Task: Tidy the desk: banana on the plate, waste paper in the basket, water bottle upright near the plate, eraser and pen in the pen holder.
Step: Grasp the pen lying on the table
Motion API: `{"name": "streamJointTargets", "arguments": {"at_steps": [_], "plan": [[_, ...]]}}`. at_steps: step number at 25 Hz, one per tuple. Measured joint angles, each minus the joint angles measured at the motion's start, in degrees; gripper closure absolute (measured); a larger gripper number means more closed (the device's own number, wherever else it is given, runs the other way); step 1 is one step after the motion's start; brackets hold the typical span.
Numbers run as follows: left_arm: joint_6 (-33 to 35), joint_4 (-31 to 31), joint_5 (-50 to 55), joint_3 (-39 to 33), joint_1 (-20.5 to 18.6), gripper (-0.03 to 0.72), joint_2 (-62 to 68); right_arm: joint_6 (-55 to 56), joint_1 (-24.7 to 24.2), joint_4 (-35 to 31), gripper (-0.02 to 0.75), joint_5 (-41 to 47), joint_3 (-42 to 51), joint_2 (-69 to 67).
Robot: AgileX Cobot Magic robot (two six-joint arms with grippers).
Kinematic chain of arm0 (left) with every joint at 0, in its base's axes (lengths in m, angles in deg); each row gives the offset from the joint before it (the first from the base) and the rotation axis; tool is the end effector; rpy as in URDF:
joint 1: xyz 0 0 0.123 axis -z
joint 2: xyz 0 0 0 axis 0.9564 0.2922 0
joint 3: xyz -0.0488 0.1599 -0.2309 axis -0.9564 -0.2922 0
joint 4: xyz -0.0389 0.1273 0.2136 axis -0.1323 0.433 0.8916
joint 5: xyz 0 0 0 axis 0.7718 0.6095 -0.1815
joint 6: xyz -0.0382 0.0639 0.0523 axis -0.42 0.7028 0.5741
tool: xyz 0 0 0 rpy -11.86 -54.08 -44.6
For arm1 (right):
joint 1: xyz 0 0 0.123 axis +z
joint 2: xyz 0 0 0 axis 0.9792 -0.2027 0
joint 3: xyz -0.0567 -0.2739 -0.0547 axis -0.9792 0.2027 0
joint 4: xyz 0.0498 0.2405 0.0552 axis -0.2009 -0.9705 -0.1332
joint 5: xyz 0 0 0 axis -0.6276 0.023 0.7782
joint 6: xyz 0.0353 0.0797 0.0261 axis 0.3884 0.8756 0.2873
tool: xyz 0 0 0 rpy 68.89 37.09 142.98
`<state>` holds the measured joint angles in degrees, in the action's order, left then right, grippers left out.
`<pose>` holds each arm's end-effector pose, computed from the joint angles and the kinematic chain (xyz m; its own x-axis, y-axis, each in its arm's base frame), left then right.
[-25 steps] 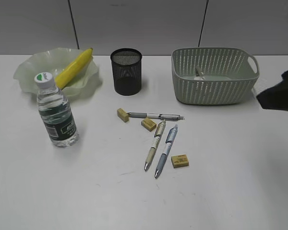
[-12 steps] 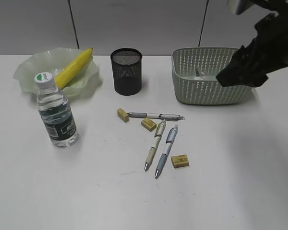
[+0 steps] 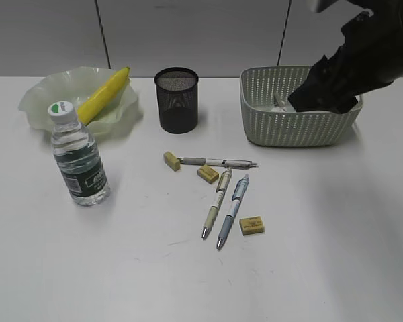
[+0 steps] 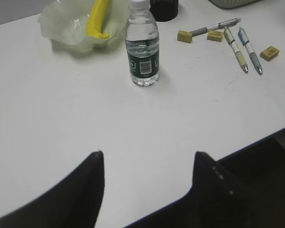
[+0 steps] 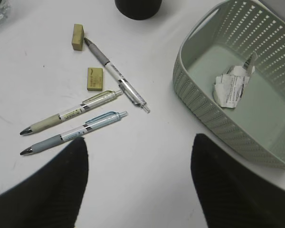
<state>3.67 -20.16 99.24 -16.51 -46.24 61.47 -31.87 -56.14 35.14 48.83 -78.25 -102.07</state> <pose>-0.0188 0.0153 0.2875 -0.4552 0.2399 -0.8575 0.4103 0.9112 0.0371 0.2825 0.1307 0.2915 -0.4795 -0.5830 -0.6559 -0.6911 0.7115 -0.1272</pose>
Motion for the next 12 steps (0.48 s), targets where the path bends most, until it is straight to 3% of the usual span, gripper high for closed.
{"name": "streamJointTargets", "arguments": {"at_steps": [7,12], "plan": [[0.0,-0.47,-0.44,0.0,0.0,0.248,0.0,-0.06,0.05,-0.58,0.203,-0.24,0.0,-0.05],[0.0,-3.46,-8.24,-1.88,0.0,0.248,0.0,-0.13,0.11,-0.57,0.203,-0.39,0.0,-0.05]]}}
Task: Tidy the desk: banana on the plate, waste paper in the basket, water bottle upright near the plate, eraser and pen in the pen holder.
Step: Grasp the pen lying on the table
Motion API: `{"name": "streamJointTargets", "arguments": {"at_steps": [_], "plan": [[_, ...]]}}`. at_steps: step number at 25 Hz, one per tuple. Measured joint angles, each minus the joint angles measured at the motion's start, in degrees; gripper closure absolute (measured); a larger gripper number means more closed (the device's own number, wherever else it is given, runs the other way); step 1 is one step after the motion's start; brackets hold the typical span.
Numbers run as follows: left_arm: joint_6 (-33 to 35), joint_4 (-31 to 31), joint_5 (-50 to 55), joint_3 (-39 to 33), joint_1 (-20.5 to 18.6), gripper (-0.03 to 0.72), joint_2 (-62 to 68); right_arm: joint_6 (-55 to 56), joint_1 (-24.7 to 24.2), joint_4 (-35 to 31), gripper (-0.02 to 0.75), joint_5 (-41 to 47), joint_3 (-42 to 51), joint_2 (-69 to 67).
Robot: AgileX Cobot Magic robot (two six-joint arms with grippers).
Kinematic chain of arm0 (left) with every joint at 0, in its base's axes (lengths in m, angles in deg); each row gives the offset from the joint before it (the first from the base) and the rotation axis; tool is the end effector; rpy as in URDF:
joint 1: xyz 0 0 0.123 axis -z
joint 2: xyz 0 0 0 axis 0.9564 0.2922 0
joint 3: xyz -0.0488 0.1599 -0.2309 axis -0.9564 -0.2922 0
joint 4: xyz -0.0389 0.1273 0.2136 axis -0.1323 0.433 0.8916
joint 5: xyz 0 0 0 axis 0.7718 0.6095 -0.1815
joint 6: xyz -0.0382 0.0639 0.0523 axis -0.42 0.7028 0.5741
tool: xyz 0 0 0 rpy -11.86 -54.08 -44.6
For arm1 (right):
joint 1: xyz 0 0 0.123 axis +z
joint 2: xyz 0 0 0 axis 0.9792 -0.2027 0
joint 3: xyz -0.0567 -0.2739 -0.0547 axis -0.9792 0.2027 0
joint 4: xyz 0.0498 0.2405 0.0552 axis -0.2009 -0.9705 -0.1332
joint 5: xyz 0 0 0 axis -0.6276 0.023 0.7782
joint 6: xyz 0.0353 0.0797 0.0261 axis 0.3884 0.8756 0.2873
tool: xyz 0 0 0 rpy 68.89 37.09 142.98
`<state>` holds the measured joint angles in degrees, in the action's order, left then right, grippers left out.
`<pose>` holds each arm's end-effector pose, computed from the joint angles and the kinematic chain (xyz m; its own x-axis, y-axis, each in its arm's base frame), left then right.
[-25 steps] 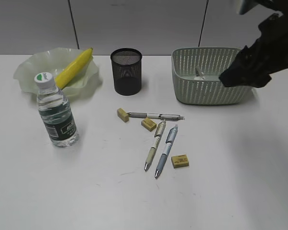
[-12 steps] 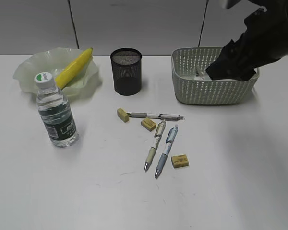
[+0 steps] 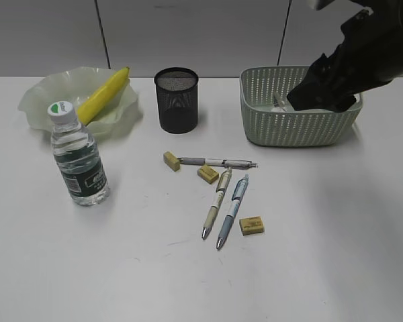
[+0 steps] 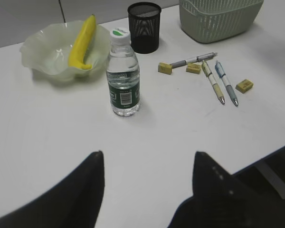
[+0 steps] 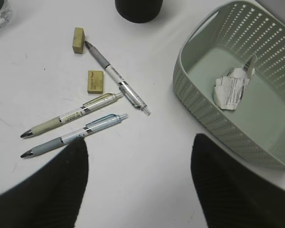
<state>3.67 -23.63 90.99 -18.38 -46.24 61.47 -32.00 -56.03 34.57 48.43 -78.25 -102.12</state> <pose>-0.0118 0.0060 0.2903 -0.3767 0.1770 -0.9093 0.4461 0.8949 -0.0106 0.2828 0.1318 0.2918 -0.4782 -0.5763 -0.6627 -0.6899 0.7134 -0.1226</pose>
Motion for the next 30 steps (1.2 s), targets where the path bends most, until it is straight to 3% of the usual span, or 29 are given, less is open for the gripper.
{"name": "streamJointTargets", "arguments": {"at_steps": [12,24,30], "plan": [[-0.05,-0.73,-0.84,-0.79,0.0,0.248,0.0,-0.63,0.0,-0.49,0.206,-0.82,0.0,0.0],[-0.05,-0.77,-0.84,-0.79,0.0,0.248,0.0,-18.49,0.15,-6.33,0.206,-4.03,-0.3,-4.31],[-0.05,-0.77,-0.84,-0.79,0.0,0.249,0.0,-28.01,5.5,-6.51,0.206,-8.71,-0.41,-10.1]]}}
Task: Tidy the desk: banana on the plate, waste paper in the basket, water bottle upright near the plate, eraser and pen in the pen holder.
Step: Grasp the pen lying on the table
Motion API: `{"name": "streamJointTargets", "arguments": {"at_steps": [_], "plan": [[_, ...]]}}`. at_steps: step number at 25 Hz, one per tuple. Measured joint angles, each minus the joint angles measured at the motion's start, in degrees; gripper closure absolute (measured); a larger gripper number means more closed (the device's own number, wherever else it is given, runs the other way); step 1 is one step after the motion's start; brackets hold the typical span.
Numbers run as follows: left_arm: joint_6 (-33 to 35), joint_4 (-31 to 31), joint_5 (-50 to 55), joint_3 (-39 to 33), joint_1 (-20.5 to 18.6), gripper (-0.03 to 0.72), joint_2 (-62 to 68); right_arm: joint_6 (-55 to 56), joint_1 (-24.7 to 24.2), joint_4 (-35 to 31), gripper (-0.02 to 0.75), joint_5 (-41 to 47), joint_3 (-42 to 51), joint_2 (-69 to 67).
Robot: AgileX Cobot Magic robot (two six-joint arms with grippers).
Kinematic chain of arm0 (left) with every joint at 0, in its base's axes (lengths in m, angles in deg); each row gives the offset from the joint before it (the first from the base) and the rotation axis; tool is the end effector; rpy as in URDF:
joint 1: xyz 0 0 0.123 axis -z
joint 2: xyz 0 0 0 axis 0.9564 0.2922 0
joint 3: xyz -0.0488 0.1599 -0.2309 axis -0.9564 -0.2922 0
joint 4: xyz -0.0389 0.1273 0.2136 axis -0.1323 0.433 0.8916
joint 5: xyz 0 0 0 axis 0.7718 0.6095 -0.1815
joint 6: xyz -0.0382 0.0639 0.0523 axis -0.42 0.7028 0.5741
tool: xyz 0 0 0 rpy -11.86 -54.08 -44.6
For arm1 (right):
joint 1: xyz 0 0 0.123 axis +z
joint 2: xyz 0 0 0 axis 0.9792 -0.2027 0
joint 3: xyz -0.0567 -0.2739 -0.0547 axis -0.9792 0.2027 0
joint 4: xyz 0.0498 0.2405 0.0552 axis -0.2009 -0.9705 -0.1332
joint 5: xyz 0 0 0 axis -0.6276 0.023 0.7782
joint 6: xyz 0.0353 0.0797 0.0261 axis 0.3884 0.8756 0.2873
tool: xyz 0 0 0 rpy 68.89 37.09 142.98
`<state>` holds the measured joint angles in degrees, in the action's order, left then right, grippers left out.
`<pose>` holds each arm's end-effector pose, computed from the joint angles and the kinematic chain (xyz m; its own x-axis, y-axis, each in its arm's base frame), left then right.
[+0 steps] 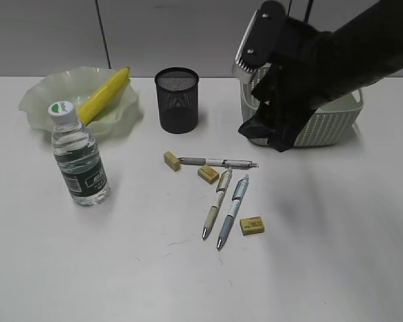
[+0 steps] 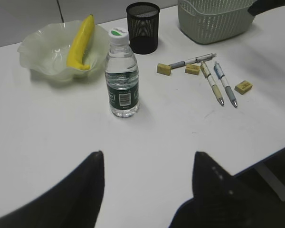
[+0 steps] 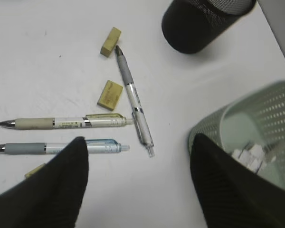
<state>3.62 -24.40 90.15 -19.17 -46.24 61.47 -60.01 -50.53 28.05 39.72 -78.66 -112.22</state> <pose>-0.0102 0.0040 0.2878 -0.3795 0.1700 -0.9094 0.4528 0.8914 -0.0223 0.3020 0.1763 0.2453 -0.1271 -0.8072 -0.5764 -0.8589 0.3802 -0.3431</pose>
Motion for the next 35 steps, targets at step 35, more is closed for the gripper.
{"name": "streamJointTargets", "arguments": {"at_steps": [35], "plan": [[0.0,0.0,-0.01,0.0,0.0,0.251,0.0,68.54,6.76,16.69,0.294,28.24,-22.78,-20.17]]}}
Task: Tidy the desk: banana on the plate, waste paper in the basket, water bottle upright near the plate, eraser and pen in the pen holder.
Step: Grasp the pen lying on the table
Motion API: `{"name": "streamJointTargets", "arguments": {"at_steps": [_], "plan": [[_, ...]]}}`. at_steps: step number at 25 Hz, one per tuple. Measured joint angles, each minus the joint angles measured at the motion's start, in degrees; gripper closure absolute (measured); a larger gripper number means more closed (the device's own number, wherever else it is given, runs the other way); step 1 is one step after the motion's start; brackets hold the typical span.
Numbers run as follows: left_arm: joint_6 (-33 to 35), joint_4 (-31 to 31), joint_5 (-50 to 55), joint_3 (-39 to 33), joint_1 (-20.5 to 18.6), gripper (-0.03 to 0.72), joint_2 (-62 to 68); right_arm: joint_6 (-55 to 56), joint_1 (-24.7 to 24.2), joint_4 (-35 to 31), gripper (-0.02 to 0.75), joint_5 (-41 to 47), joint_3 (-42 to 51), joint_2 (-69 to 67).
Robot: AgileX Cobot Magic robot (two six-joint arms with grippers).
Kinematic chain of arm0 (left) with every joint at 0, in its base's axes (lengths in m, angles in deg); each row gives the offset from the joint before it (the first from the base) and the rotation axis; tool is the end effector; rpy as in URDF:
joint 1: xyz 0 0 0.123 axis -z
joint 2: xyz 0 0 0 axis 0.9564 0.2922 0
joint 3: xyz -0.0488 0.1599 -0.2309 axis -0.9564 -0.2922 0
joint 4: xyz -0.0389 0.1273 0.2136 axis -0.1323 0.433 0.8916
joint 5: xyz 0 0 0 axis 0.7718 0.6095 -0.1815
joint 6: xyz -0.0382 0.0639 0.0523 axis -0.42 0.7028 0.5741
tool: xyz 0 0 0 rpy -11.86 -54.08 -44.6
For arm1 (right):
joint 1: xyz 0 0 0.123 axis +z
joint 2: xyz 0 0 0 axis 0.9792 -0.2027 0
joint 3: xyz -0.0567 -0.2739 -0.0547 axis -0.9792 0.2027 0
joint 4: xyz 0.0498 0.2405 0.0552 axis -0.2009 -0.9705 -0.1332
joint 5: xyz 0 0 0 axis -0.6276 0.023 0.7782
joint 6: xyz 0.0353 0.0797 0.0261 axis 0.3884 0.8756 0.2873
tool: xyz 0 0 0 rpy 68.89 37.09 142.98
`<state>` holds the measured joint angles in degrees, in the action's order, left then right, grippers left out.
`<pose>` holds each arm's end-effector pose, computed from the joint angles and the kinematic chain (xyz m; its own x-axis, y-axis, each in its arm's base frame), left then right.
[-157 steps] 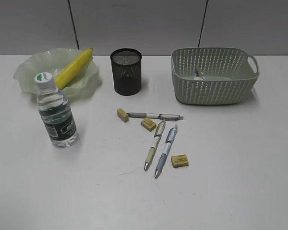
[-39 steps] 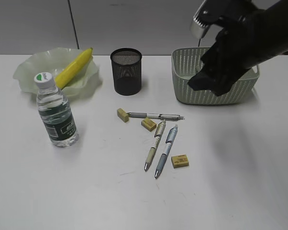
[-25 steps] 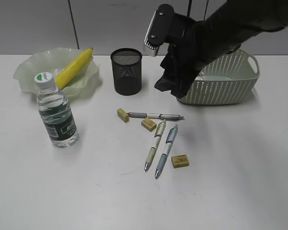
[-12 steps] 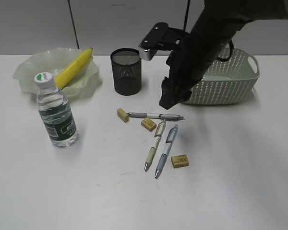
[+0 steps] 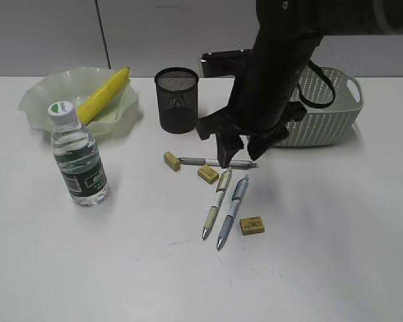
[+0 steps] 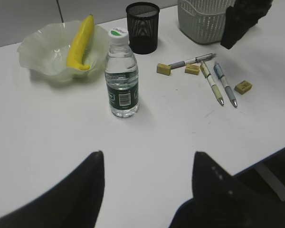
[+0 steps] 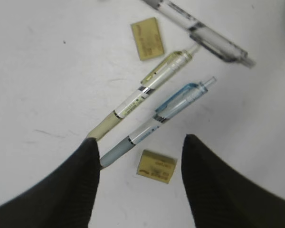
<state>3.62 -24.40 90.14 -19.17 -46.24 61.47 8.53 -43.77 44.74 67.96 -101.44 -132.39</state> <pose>-0.0102 0.0040 0.2878 -0.3793 0.1700 -0.9095 0.4528 0.8914 -0.0223 0.3319 0.2391 0.1996 -0.8841 -0.4112 -0.2219 -0.4452 0.8856 0.1326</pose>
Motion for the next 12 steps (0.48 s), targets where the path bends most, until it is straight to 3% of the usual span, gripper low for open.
{"name": "streamJointTargets", "arguments": {"at_steps": [3,12], "plan": [[0.0,0.0,0.0,0.0,0.0,0.251,0.0,11.81,1.39,2.38,0.294,1.67,0.0,0.0],[0.0,0.0,0.0,0.0,0.0,0.251,0.0,25.21,1.81,0.35,0.294,6.69,-0.06,-2.56]]}}
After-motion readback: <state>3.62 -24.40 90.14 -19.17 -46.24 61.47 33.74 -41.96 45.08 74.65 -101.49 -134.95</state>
